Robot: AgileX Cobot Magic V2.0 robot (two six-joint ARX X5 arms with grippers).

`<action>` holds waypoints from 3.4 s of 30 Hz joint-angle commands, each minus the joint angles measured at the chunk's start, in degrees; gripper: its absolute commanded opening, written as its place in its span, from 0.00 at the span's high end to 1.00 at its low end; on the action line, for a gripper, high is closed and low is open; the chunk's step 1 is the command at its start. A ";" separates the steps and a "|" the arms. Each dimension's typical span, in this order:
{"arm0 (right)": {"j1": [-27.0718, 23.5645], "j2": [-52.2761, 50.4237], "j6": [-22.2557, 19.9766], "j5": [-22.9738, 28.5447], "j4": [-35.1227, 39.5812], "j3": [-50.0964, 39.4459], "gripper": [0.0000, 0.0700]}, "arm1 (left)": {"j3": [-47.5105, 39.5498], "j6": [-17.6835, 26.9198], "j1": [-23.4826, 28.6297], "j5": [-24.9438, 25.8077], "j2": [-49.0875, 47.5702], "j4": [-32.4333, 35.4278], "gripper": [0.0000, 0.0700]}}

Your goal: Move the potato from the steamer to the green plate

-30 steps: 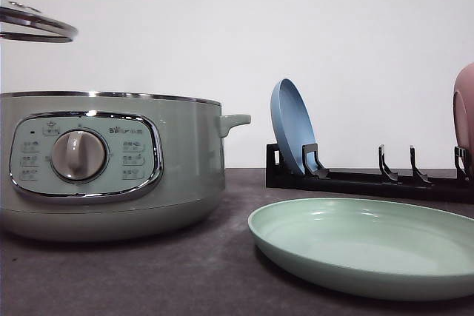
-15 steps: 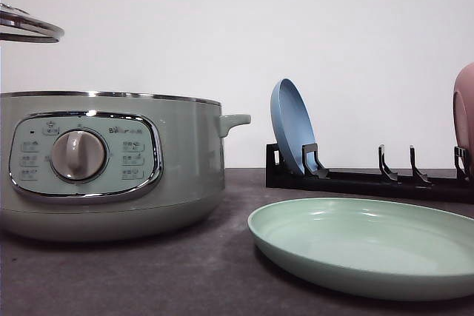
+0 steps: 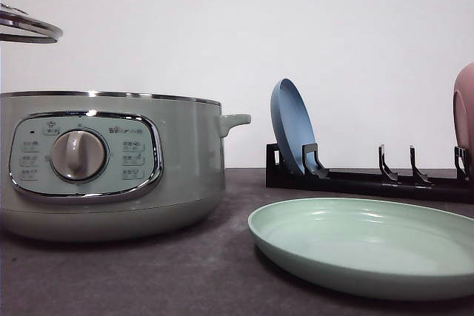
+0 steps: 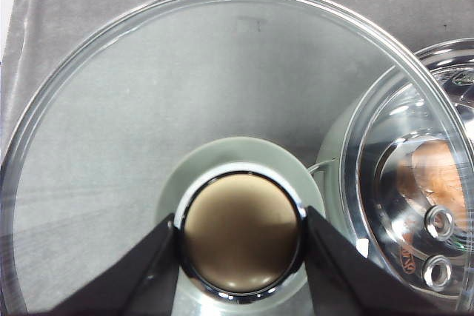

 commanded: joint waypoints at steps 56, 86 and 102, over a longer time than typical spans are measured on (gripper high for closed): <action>8.28 27.59 -3.01 18.17 4.03 7.16 0.47 | 1.62 -0.59 0.09 -0.11 -0.63 1.62 1.00; 4.39 3.93 -4.54 18.33 -4.50 7.60 0.65 | 1.62 -0.59 0.02 -0.01 -0.63 1.75 1.00; -4.55 -21.81 -4.43 18.23 -11.95 -10.54 0.65 | 1.62 -0.59 -1.46 3.21 -0.66 2.03 1.00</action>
